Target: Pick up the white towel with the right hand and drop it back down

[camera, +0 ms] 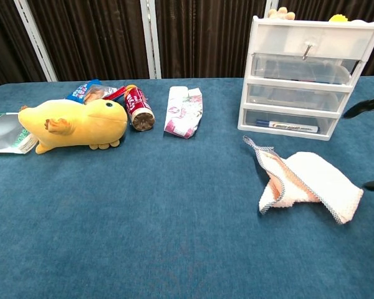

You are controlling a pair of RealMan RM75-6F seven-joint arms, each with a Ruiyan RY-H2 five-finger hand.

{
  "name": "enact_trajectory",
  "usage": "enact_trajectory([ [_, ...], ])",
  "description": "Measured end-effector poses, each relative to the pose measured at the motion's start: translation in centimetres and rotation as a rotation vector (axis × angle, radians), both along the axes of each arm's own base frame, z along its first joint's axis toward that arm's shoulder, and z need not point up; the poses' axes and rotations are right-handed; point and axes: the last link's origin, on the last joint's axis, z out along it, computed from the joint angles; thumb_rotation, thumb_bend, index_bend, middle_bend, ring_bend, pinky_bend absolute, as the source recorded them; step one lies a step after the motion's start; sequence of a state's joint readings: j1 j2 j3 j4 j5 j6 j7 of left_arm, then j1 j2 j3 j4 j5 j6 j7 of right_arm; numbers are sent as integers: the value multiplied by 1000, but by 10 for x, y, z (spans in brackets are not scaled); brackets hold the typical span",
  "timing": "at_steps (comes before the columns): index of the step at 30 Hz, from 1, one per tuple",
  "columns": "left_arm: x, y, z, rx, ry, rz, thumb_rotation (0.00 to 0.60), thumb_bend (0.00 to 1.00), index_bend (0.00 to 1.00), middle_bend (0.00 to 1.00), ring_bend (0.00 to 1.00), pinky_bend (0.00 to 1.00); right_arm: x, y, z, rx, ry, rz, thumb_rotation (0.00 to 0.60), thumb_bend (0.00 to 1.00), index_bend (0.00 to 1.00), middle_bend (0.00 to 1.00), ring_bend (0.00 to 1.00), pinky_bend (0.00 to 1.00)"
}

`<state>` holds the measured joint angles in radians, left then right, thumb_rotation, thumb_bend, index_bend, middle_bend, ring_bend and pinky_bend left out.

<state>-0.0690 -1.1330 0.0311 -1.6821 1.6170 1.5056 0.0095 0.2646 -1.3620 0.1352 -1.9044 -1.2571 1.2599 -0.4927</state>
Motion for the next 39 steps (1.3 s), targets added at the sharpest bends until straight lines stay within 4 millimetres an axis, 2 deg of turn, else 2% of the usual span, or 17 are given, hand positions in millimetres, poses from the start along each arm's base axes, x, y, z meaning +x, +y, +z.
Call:
enact_trajectory([
  [9,-1,2,1,-9,-21,17,600,0,0,0,0,0,31,-26,-54,32,-22,-29,600,3,178,925,918,1000],
  [16,-1,2,2,-10,-28,26,600,0,0,0,0,0,42,-39,-75,33,-9,-59,600,0,178,925,916,1000],
  [22,-1,3,2,-14,-33,30,600,1,0,0,0,0,40,-44,-85,30,33,-74,600,0,178,925,917,1000],
  [33,-1,4,1,-19,-35,38,600,0,0,0,0,0,17,-52,-105,65,71,-187,600,0,179,925,916,1000],
  [39,-1,4,1,-19,-37,43,600,0,0,0,0,0,19,-57,-114,77,61,-210,600,15,179,925,917,1000],
])
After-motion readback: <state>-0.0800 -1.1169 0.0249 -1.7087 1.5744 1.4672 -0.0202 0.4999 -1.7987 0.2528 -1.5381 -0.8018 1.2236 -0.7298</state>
